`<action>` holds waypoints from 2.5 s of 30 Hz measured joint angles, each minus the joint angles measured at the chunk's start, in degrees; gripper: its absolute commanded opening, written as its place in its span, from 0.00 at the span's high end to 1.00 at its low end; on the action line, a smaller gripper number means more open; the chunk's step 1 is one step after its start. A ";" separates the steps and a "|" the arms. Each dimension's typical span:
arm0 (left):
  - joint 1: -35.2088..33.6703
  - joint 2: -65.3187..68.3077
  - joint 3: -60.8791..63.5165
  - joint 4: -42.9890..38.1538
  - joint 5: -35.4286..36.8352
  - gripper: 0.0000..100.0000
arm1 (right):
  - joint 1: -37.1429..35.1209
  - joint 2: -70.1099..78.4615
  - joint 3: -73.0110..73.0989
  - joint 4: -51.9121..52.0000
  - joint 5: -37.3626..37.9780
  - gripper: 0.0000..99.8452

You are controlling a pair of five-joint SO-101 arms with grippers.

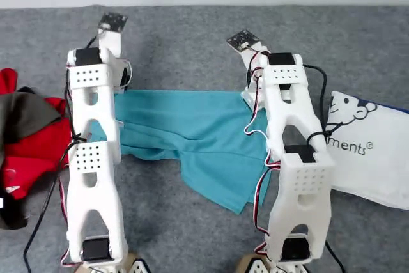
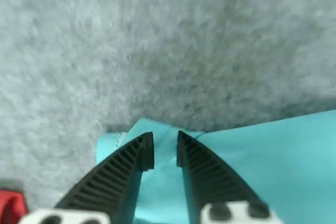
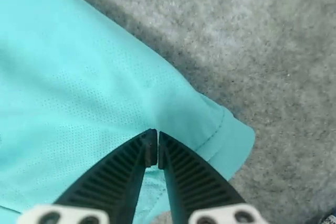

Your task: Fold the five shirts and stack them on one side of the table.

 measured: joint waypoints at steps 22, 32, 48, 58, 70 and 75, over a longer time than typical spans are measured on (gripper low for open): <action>-14.86 1.49 -6.86 4.84 0.18 0.92 | 7.91 0.70 0.00 3.87 3.34 0.99; -9.23 -5.19 -8.00 4.92 0.18 0.92 | -0.26 -4.92 0.00 1.85 3.34 0.99; -10.29 3.87 -8.35 4.92 0.18 0.92 | -1.49 6.51 -0.18 -9.05 3.34 0.99; -13.45 5.36 -8.88 4.22 0.44 0.92 | 4.22 5.54 -1.23 -1.23 3.69 0.99; -16.44 -8.00 -11.25 4.92 0.18 0.92 | 9.93 3.60 -1.05 0.18 5.54 0.99; -14.42 -17.23 -7.82 4.92 0.18 0.92 | 8.70 -0.97 -1.05 2.29 5.54 0.99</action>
